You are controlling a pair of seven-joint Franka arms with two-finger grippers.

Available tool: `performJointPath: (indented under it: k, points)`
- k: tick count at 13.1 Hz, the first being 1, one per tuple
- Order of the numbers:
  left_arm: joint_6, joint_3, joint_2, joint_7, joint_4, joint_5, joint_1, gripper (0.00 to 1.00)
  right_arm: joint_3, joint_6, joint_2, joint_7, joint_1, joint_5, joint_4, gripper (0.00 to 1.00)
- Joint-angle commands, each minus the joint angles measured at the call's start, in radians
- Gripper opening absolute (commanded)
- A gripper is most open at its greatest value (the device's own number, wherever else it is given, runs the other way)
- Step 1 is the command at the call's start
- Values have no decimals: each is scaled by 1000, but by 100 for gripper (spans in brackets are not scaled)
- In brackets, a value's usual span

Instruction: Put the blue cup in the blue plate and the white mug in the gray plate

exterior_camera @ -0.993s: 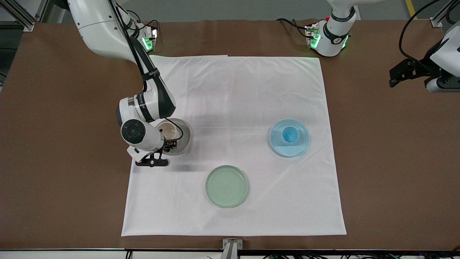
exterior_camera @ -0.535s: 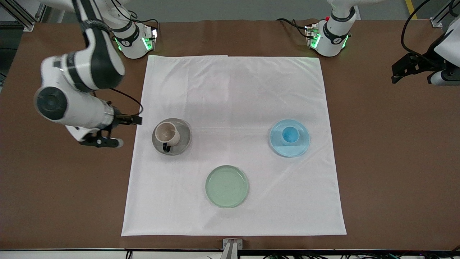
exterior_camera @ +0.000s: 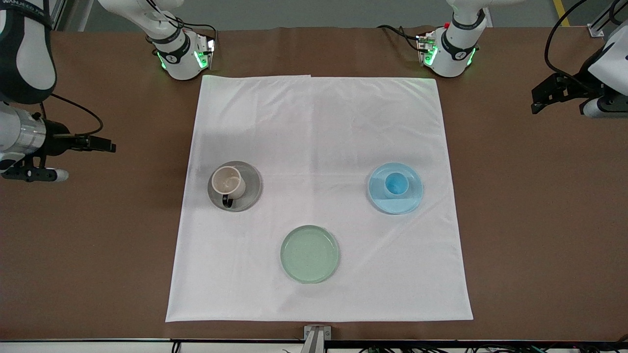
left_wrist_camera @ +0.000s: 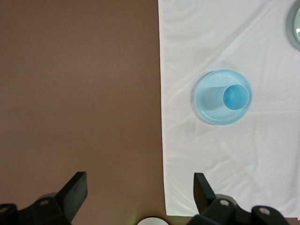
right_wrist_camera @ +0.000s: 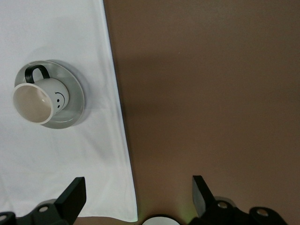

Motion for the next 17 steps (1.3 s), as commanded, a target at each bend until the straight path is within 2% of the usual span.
performJointPath:
  k: [1, 4, 11, 17]
  points:
    - [11, 1, -13, 5, -9, -28, 8, 100, 24, 3, -26, -15, -11, -39, 54, 100]
    - [11, 4, -7, 11, -1, -26, 8, 100, 27, 6, -8, -4, 0, -41, 208, 100]
    - [8, 1, 7, 5, 26, -17, 4, 100, 29, -1, -10, 83, 31, -39, 289, 100]
    - [6, 1, 8, 18, 26, -20, 7, 100, 23, 1, -11, 74, 20, -55, 335, 100]
